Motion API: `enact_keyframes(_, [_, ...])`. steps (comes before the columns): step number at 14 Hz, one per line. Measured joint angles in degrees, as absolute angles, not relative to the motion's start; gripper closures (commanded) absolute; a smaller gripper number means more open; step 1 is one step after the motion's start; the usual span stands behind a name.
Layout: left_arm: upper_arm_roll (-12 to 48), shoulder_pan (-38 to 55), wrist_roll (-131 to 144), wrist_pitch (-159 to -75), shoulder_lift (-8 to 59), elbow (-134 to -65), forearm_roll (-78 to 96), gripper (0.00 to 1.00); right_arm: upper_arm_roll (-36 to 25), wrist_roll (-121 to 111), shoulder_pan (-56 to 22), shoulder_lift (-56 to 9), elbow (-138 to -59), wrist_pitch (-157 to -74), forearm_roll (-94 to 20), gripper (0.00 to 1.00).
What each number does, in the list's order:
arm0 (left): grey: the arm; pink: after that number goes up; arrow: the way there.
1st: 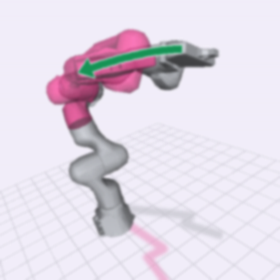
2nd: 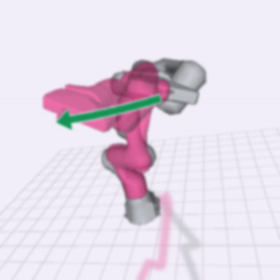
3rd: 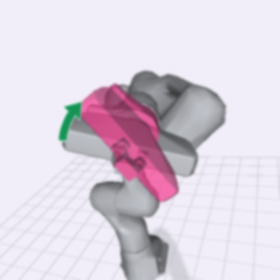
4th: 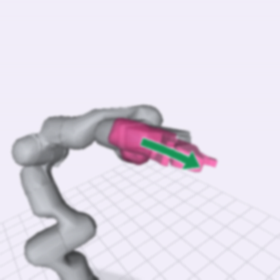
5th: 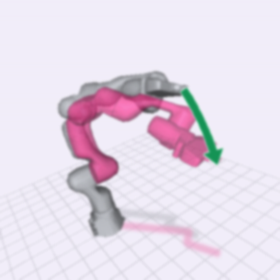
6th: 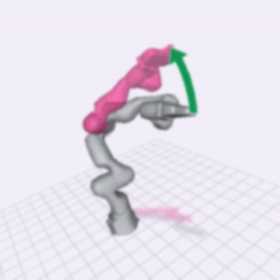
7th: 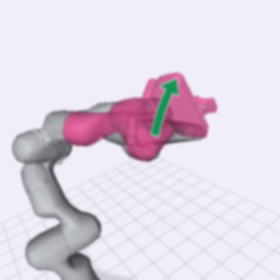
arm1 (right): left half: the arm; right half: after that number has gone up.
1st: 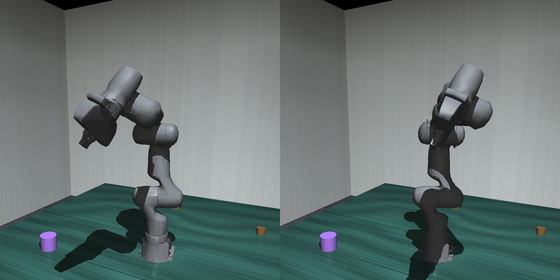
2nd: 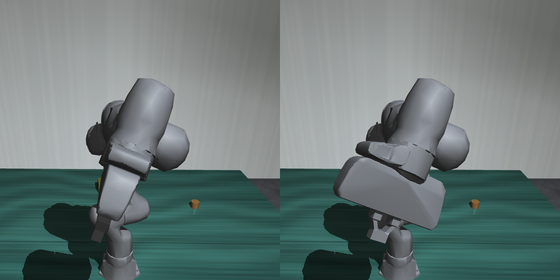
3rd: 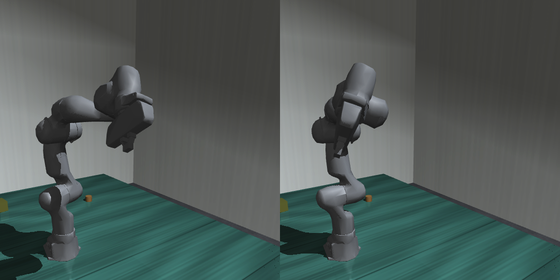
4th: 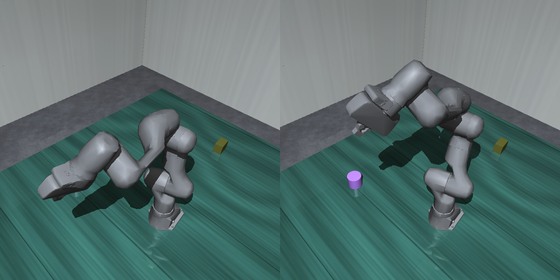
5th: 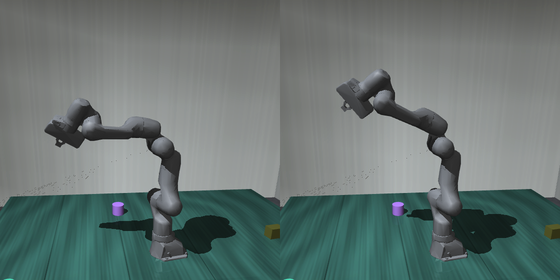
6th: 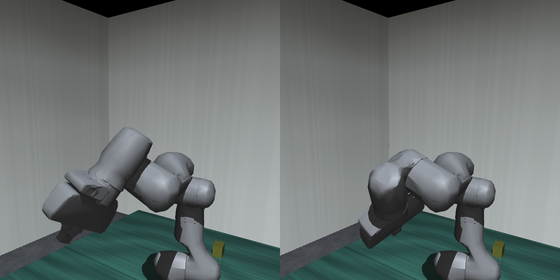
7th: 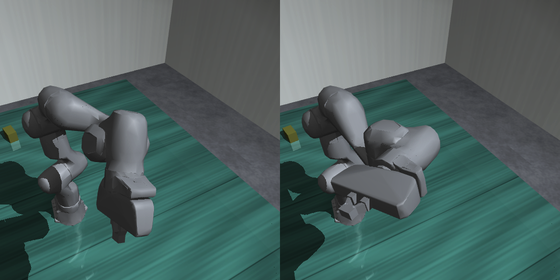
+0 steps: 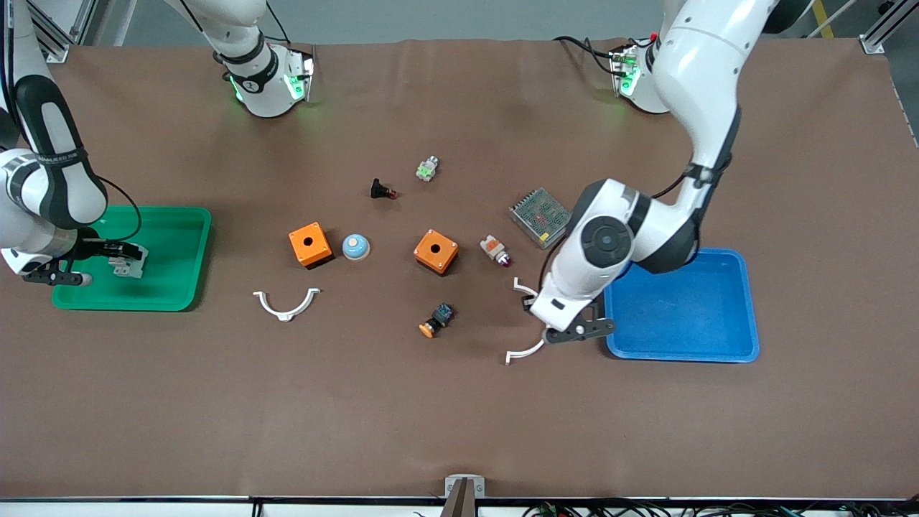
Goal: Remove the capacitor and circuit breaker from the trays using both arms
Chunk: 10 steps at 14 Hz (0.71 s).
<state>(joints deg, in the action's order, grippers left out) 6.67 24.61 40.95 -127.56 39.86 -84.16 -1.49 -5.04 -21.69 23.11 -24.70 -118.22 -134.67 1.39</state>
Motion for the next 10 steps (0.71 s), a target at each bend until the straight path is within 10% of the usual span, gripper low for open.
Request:
enact_keyframes(6, [6.39,28.15,46.66,-132.06,46.99,-80.90,-1.49,0.94,-4.57,-21.68,22.74,-24.29,-117.54,-133.95,1.38,0.74])
enact_keyframes(7, [6.28,28.14,46.67,-132.89,47.83,-80.83,-1.49,0.74,-4.38,-21.68,22.34,-23.65,-116.87,-132.05,1.38,0.74])
enact_keyframes(9, [5.96,28.00,46.67,-133.34,48.55,-80.57,-1.49,0.03,-4.20,-21.59,20.71,-20.80,-114.35,-124.32,1.36,0.74])
enact_keyframes(10, [5.77,27.90,46.67,-133.35,48.53,-80.25,-1.49,0.00,-4.18,-20.83,19.42,-18.72,-112.46,-119.12,1.32,0.74])
